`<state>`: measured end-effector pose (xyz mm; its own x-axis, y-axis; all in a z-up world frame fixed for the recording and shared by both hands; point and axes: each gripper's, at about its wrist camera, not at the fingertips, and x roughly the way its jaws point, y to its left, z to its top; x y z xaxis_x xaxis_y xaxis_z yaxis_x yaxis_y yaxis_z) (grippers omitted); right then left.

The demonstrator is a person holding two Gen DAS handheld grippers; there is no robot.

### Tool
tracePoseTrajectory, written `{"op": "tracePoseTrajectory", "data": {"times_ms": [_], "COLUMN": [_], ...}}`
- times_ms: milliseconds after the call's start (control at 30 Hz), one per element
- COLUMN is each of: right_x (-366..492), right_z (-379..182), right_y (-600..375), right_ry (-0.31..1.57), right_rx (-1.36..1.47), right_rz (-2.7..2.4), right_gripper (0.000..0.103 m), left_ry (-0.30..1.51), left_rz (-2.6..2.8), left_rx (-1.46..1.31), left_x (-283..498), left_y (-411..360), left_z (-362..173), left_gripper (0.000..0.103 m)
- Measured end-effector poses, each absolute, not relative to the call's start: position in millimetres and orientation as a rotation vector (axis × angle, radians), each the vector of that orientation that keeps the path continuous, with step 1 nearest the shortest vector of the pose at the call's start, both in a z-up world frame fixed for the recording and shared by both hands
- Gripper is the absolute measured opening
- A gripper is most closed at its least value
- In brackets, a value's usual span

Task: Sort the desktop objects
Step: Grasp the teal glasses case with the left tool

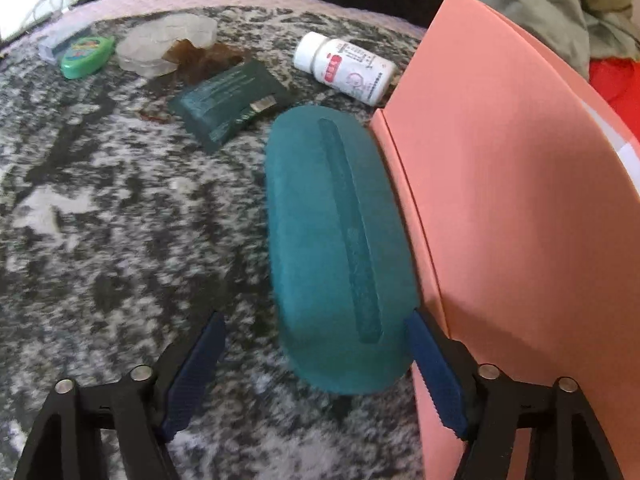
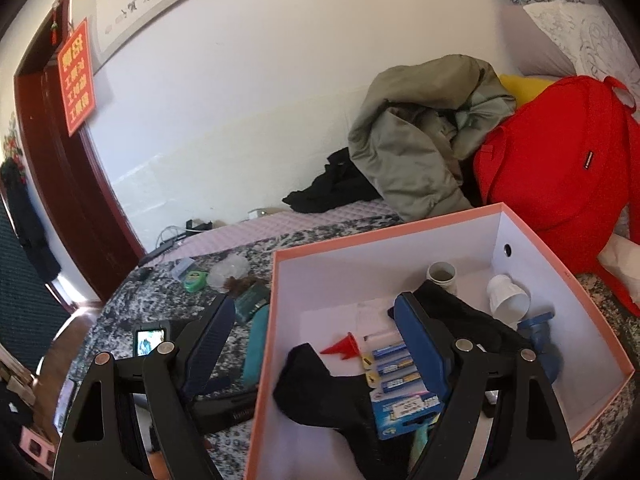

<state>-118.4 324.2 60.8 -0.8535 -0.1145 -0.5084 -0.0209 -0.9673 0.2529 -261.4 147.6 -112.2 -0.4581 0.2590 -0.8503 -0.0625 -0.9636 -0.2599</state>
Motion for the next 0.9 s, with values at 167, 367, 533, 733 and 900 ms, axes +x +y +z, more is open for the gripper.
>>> {"op": "tracePoseTrajectory", "data": {"times_ms": [167, 367, 533, 733, 900], "right_x": [-117.3, -116.1, -116.6, -123.8, -131.8], "right_z": [58.4, 57.9, 56.2, 54.3, 51.4], "right_y": [331.0, 329.4, 320.3, 298.2, 273.8], "right_ry": [-0.367, -0.34, -0.293, -0.183, -0.145], "right_rx": [0.847, 0.848, 0.853, 0.85, 0.861], "right_rz": [-2.962, -2.955, -2.945, -2.946, -2.915], "right_gripper": [0.085, 0.085, 0.085, 0.085, 0.085], "left_ry": [-0.23, -0.234, -0.166, -0.101, -0.13], "left_rz": [2.524, 2.55, 2.605, 2.639, 2.63], "left_rx": [-1.509, -1.562, -1.556, -1.546, -1.584], "left_x": [-269.5, -290.0, -306.1, -297.8, -277.1], "left_y": [162.5, 161.7, 165.6, 161.5, 137.1], "left_z": [-112.5, -125.2, -125.7, -125.6, -124.6], "left_gripper": [0.067, 0.076, 0.077, 0.068, 0.068]}}
